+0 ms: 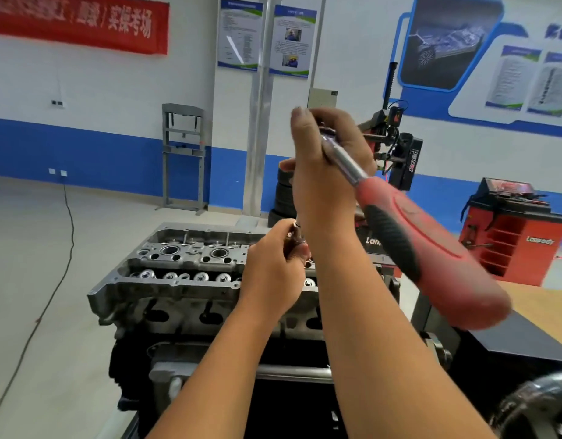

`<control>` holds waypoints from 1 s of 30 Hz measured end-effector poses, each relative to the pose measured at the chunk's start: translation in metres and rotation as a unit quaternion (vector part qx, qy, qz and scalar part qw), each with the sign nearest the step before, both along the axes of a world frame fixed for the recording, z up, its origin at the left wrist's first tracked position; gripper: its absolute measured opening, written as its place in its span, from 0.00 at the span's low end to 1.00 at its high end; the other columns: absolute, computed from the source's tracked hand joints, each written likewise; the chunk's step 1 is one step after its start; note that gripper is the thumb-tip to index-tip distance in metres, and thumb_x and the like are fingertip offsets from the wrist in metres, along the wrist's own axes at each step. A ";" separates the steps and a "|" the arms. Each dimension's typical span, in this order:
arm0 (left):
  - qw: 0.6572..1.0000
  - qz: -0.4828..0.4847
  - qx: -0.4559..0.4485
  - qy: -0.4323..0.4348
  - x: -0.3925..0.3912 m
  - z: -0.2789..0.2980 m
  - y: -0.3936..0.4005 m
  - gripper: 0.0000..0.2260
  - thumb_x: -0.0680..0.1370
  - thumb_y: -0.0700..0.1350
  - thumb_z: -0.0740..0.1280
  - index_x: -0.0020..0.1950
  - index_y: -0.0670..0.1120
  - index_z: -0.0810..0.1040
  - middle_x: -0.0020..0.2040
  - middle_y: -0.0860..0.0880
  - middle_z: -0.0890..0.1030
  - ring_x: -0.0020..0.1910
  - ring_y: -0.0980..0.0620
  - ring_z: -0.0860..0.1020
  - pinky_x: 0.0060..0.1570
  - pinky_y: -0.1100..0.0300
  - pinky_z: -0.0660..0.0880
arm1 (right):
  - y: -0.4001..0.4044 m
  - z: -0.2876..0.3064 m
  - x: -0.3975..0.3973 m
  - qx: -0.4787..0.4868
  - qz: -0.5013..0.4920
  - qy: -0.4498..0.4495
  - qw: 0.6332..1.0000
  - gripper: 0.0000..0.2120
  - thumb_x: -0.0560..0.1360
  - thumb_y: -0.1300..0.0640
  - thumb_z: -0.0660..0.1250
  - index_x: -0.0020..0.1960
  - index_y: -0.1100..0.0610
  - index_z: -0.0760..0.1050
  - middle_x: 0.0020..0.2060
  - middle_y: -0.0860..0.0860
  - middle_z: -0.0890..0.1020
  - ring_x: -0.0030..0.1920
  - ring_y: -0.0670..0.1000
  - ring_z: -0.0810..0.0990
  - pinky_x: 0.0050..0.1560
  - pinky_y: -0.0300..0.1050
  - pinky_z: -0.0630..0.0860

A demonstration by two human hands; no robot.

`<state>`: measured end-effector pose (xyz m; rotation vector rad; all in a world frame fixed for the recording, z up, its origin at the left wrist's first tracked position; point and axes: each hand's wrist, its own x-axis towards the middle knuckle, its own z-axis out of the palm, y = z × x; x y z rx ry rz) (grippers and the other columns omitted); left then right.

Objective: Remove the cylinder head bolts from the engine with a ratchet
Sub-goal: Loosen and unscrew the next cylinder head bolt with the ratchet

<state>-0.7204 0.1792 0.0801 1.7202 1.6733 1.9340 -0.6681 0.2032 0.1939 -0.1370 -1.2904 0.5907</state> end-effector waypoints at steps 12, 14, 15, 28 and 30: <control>0.998 0.048 -0.028 0.011 0.005 -0.001 0.004 0.10 0.83 0.43 0.66 0.53 0.60 0.73 0.41 0.60 0.83 0.42 0.58 0.80 0.43 0.51 0.78 | 0.004 0.008 0.025 -0.160 0.219 0.044 0.962 0.10 0.84 0.51 0.65 0.49 0.56 0.79 0.48 0.59 0.86 0.28 0.58 0.82 0.31 0.44 0.68; 0.998 0.060 -0.023 0.010 0.008 -0.002 0.006 0.11 0.82 0.42 0.65 0.54 0.60 0.74 0.40 0.62 0.82 0.39 0.60 0.78 0.38 0.55 0.74 | 0.000 -0.004 0.021 -0.076 0.075 0.016 0.994 0.08 0.84 0.52 0.66 0.47 0.49 0.79 0.42 0.54 0.84 0.32 0.60 0.85 0.27 0.46 0.74; 0.998 0.056 -0.016 0.005 0.009 -0.003 0.006 0.11 0.82 0.42 0.64 0.55 0.60 0.75 0.41 0.62 0.82 0.39 0.59 0.78 0.37 0.56 0.74 | -0.001 -0.012 0.019 -0.045 0.025 -0.035 0.998 0.10 0.85 0.52 0.65 0.47 0.40 0.78 0.42 0.52 0.84 0.37 0.59 0.86 0.32 0.50 0.79; 0.999 0.019 -0.036 0.006 0.002 -0.001 0.003 0.13 0.84 0.42 0.65 0.52 0.62 0.72 0.41 0.59 0.83 0.43 0.56 0.81 0.46 0.48 0.80 | 0.002 0.013 0.027 -0.213 0.266 0.035 0.940 0.12 0.84 0.50 0.64 0.48 0.57 0.79 0.48 0.59 0.86 0.30 0.57 0.80 0.32 0.44 0.70; 0.998 0.053 -0.033 0.007 0.007 -0.001 0.005 0.13 0.83 0.42 0.64 0.54 0.62 0.72 0.42 0.62 0.82 0.42 0.59 0.80 0.41 0.52 0.77 | -0.001 0.010 0.019 -0.128 0.122 0.054 0.983 0.12 0.84 0.54 0.65 0.47 0.60 0.79 0.45 0.62 0.85 0.32 0.63 0.83 0.28 0.44 0.74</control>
